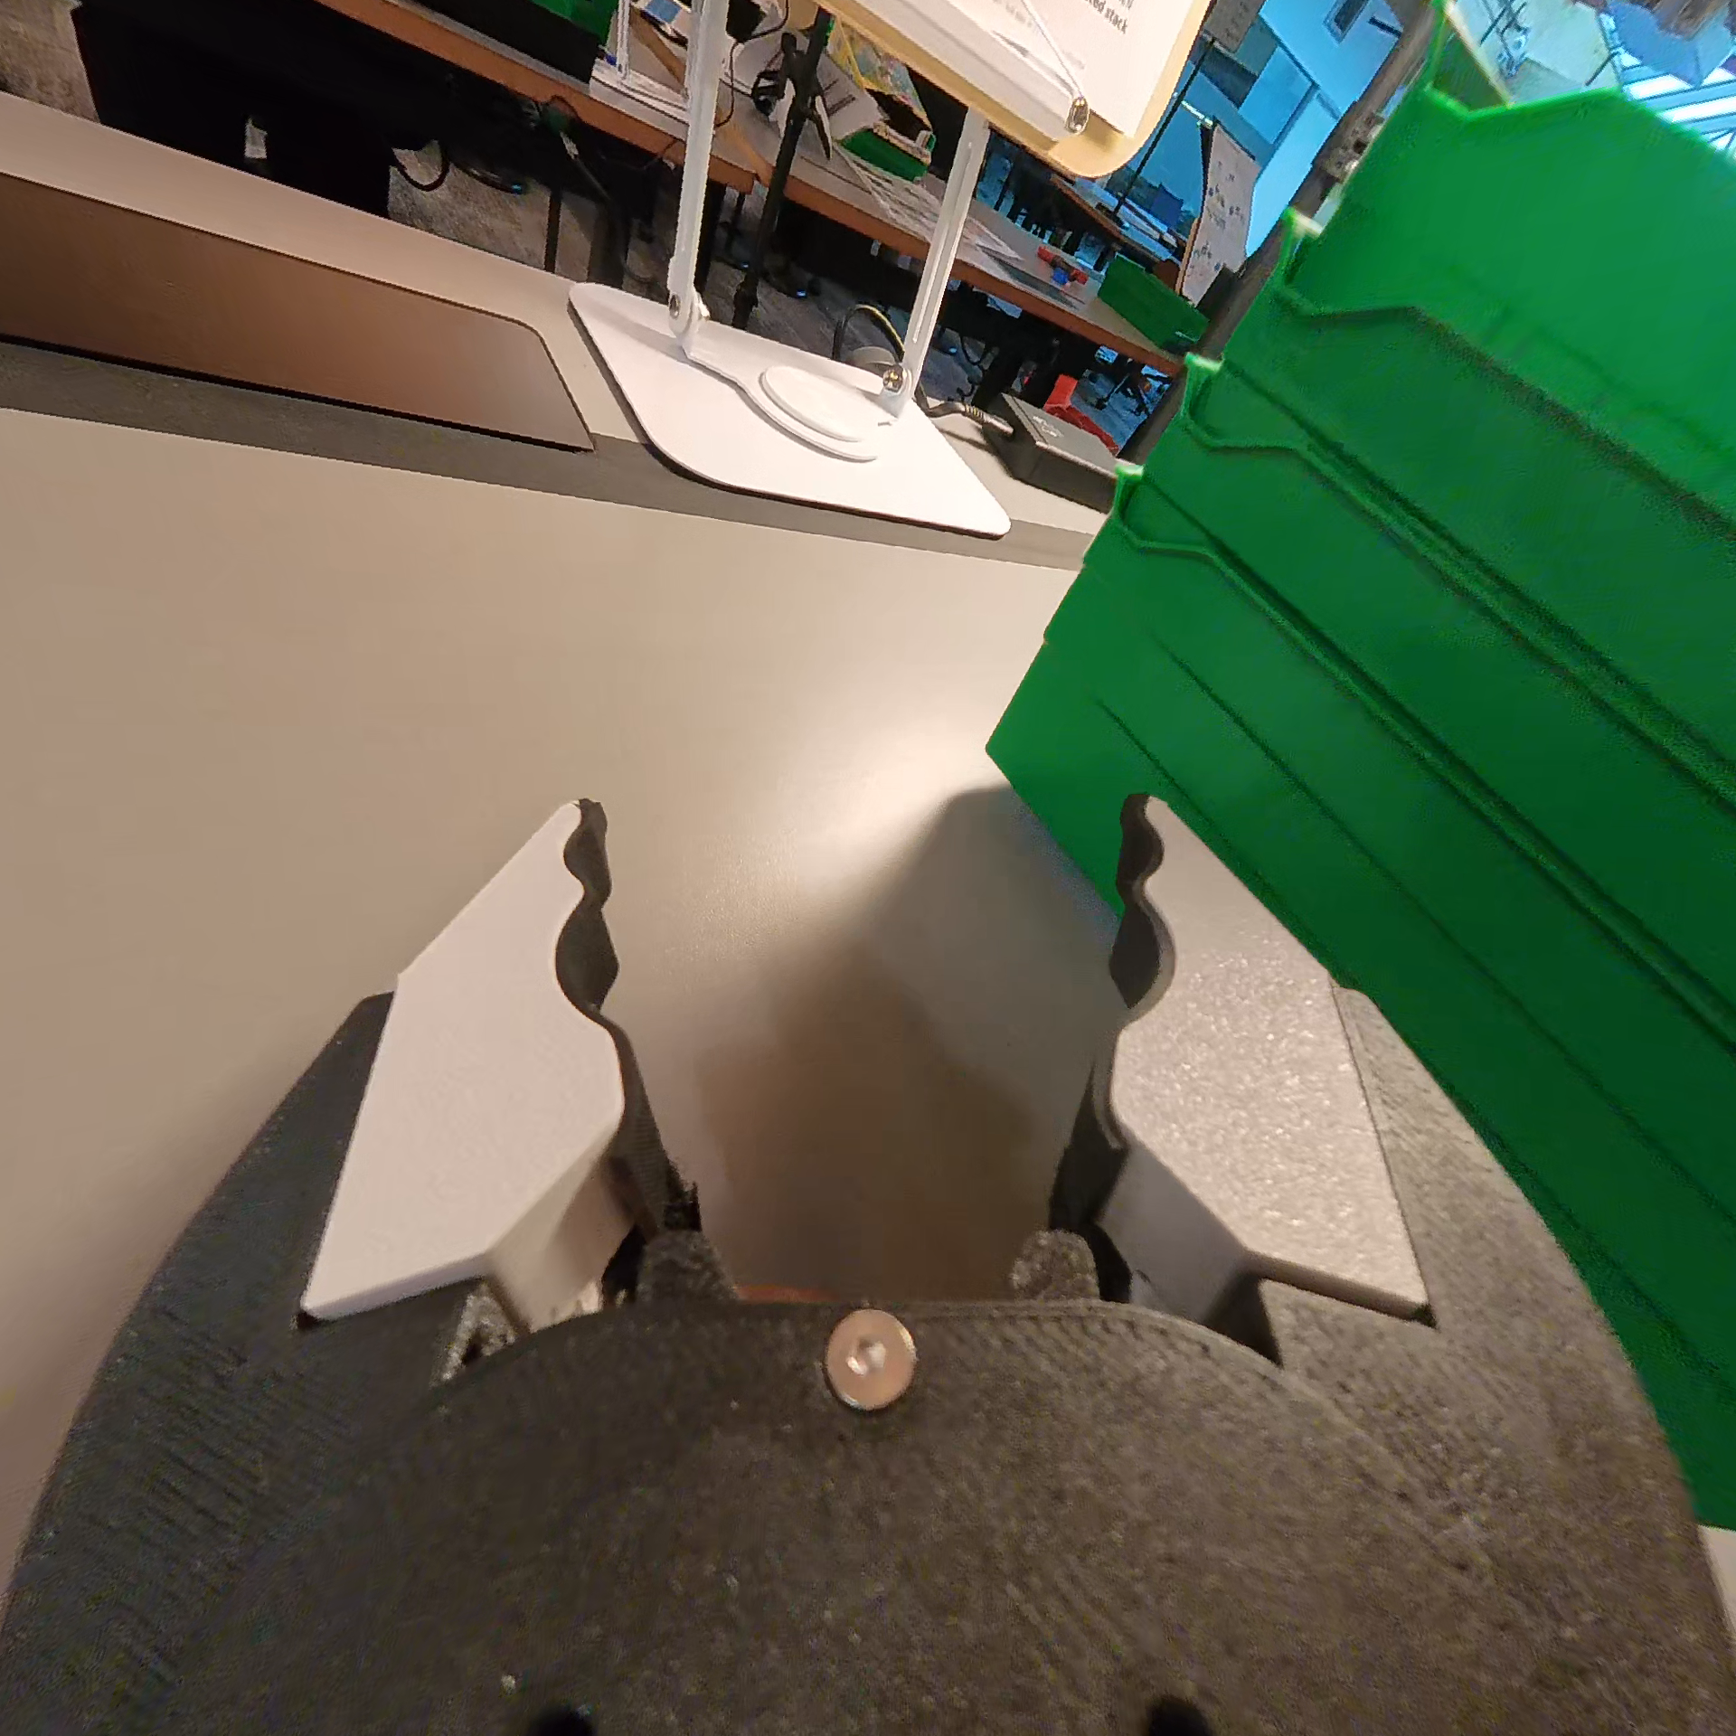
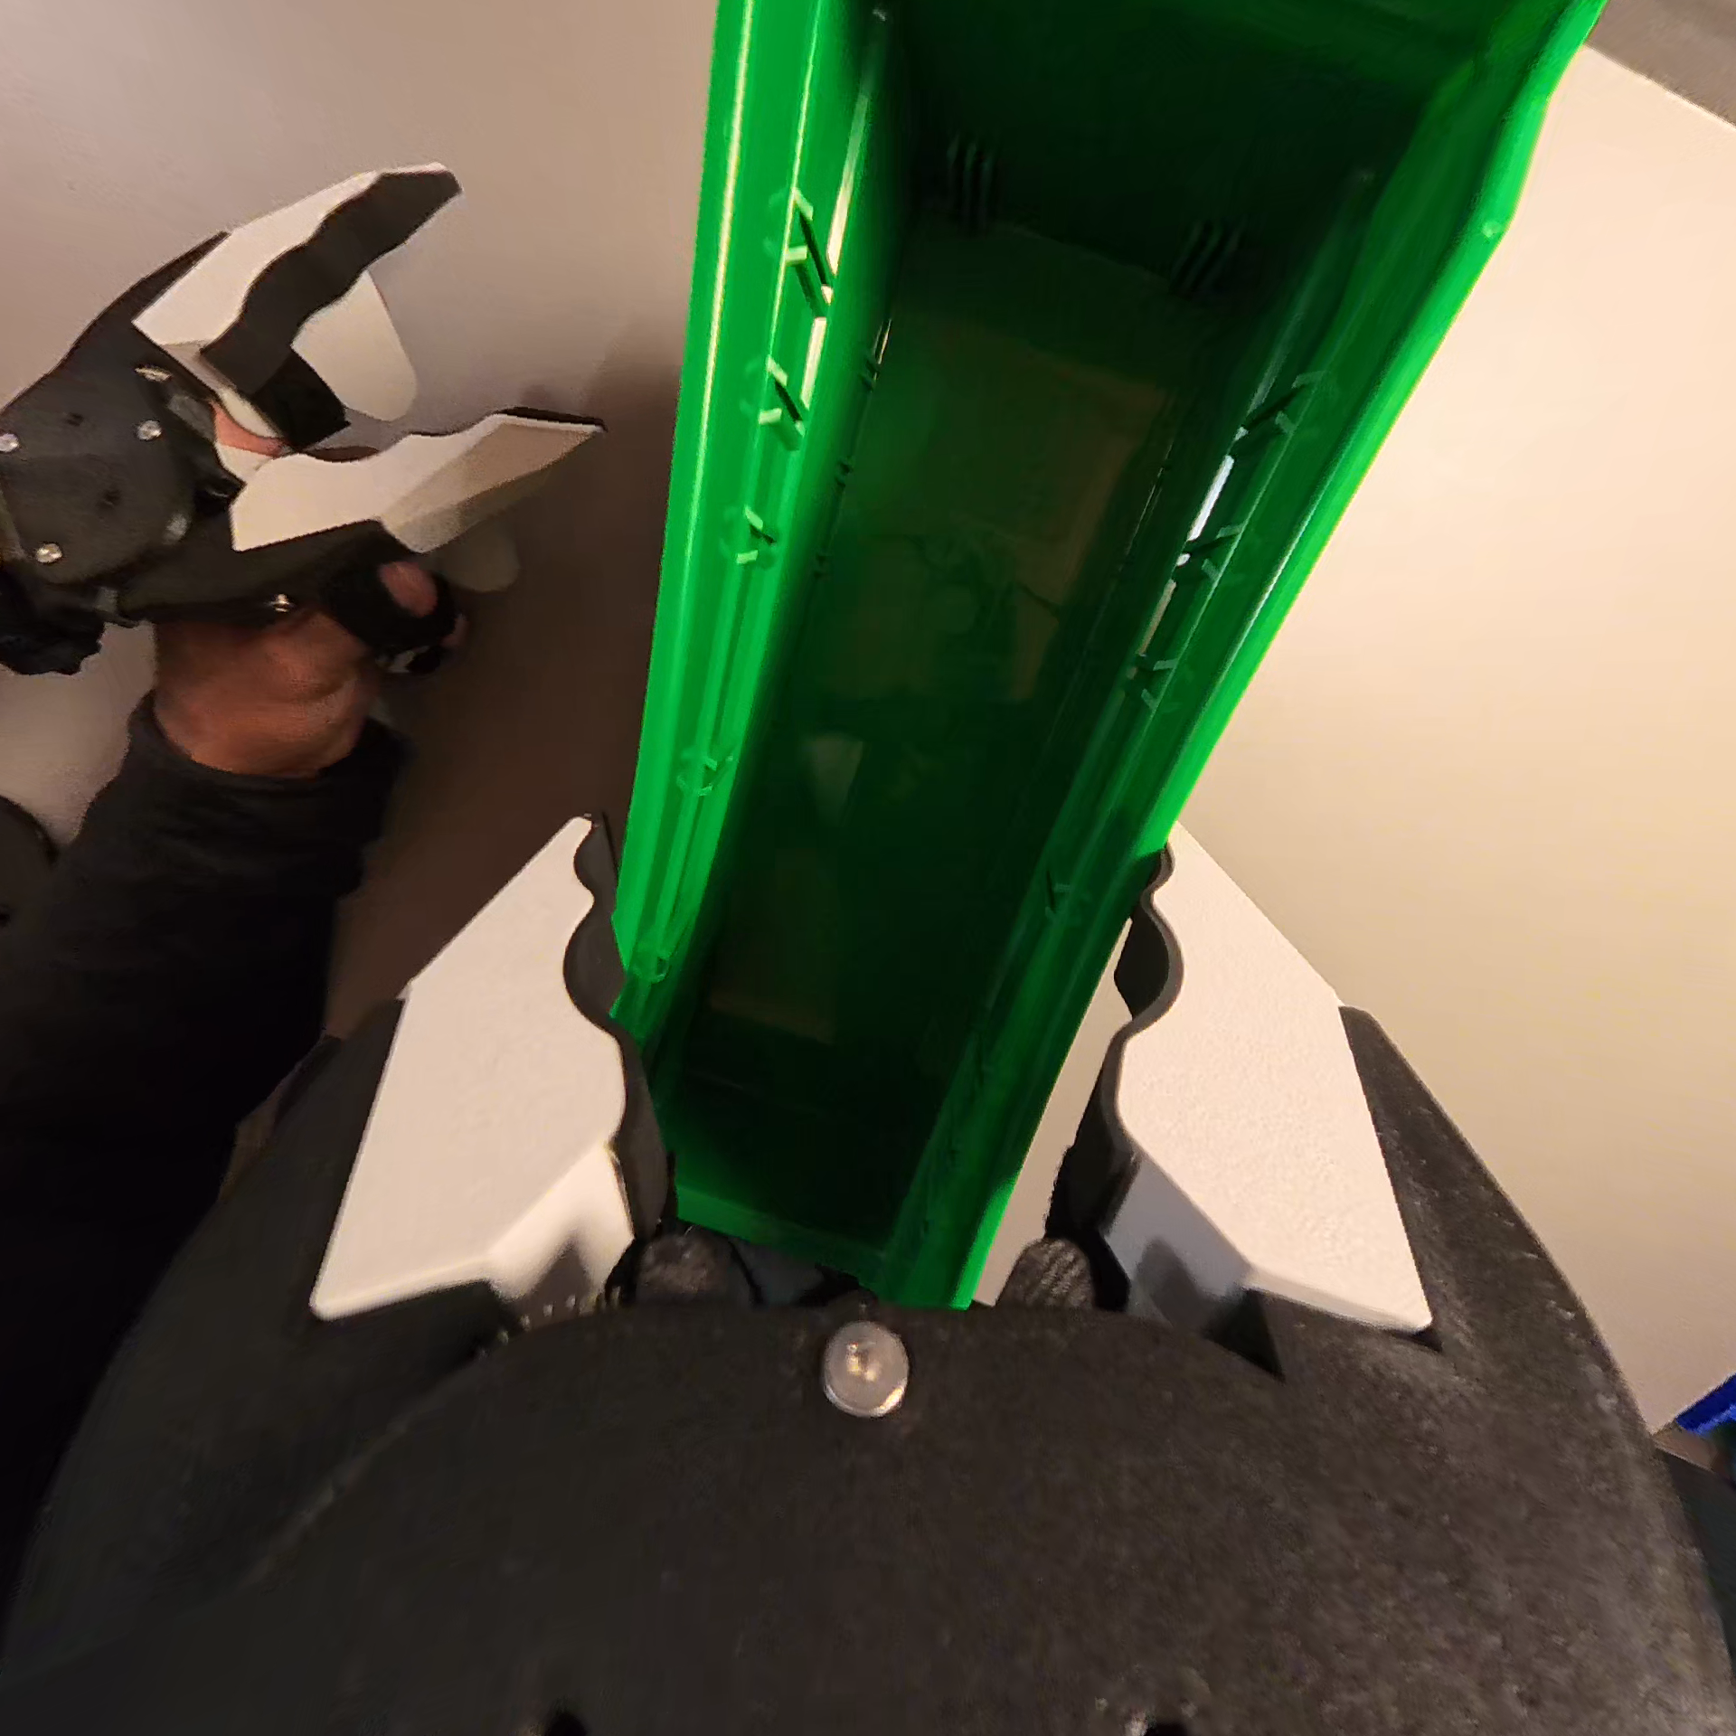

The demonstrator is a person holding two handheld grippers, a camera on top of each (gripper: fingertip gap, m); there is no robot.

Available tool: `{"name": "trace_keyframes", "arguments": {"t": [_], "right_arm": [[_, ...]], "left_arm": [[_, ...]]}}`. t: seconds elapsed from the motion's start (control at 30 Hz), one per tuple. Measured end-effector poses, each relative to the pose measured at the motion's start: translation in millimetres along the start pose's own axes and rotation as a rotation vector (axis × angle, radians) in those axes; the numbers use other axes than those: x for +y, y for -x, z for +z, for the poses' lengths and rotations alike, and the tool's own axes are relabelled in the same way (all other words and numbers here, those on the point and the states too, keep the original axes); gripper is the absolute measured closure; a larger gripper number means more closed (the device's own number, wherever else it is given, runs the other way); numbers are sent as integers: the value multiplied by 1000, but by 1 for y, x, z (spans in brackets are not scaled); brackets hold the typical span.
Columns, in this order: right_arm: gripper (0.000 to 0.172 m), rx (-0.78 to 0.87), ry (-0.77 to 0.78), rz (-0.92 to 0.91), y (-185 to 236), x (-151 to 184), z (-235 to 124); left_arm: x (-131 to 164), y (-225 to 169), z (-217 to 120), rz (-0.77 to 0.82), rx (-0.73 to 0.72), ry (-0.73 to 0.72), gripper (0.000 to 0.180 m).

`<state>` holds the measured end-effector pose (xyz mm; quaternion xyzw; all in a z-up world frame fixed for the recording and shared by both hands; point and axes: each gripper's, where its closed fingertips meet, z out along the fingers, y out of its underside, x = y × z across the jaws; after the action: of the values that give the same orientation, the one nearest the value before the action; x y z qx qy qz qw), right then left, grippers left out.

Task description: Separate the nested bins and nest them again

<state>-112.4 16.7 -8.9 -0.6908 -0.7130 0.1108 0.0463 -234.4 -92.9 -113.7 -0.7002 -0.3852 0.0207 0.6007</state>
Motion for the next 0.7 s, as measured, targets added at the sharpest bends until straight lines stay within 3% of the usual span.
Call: {"name": "trace_keyframes", "arguments": {"t": [0.33,0.7], "right_arm": [[65,3,16,-23,0,9,2],[67,-4,-14,-34,-3,6,-30]], "left_arm": [[0,-1,0,-1,3,1,73],[0,0,0,-10,8,1,73]]}}
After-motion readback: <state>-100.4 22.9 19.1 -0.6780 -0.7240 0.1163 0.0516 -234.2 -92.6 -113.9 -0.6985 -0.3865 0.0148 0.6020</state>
